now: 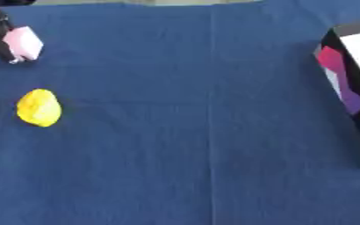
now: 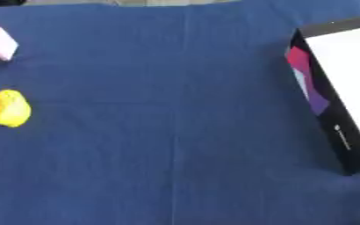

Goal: Pick up the objects with one hand, pass them to the other hand, and then place them into the box on the other side of the table.

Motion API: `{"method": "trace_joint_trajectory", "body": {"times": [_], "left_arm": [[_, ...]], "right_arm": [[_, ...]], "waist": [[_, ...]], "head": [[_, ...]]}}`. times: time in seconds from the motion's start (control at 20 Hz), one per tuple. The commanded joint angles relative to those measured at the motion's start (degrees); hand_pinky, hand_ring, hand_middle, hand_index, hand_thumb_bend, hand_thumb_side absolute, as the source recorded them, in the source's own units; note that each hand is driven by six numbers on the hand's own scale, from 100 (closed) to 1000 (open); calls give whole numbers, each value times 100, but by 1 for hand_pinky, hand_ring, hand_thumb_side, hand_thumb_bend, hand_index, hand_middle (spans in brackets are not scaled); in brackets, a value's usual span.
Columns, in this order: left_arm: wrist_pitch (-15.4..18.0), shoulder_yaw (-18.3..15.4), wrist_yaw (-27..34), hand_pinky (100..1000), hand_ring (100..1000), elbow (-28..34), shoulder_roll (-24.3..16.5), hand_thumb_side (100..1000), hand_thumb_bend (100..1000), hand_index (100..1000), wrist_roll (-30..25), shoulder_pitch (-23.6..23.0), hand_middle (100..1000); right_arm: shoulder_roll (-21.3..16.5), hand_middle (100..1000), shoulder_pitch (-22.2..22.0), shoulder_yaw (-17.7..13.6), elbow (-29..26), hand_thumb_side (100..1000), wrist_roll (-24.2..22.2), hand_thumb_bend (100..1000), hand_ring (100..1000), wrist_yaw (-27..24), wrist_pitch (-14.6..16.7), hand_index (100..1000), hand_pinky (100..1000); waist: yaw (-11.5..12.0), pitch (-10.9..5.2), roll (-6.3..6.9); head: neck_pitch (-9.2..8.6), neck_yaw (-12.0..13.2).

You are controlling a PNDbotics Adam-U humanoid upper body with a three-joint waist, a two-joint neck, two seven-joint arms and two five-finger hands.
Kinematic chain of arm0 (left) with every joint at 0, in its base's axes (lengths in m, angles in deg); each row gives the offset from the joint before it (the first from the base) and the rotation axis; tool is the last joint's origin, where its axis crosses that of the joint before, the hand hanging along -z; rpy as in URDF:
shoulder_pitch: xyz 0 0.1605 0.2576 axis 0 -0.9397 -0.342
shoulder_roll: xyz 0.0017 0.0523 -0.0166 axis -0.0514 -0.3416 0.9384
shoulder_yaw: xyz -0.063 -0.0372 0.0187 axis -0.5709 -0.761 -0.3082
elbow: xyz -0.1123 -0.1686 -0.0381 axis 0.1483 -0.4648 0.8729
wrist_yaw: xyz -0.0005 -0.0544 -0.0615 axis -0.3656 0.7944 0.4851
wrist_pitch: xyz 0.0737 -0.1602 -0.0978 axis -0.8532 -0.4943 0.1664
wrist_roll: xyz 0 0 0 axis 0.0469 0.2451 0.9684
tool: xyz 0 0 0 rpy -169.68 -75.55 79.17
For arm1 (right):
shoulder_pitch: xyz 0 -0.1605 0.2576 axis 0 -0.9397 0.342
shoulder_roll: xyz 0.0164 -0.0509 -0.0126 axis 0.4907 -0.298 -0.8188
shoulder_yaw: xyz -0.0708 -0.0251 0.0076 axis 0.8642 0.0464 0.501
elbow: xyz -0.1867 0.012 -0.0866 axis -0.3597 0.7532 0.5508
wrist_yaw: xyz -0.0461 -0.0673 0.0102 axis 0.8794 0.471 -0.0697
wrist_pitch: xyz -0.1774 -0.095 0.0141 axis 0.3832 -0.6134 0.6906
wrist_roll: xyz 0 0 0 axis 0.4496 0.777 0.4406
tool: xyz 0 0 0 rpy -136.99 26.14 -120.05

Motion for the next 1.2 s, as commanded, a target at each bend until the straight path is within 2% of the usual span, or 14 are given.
{"method": "trace_joint_trajectory", "body": {"times": [0.05,0.9,1.2], "left_arm": [[65,39,89,718,629,164,-131,100,489,543,90,88,480],[388,333,521,701,599,635,-141,100,471,522,257,-66,460],[529,504,838,698,595,981,-214,100,470,517,268,-260,456]], "right_arm": [[-135,917,-86,9,-5,471,-36,100,1000,-95,16,1000,887],[-368,922,-325,-74,-5,499,-71,100,1000,-416,210,1000,889],[-453,925,-441,-121,-5,506,-29,100,1000,-544,243,1000,890]], "waist": [[58,-213,13],[346,-553,-92],[471,-724,-131]], "head": [[54,-6],[265,-64],[365,-229]]}}
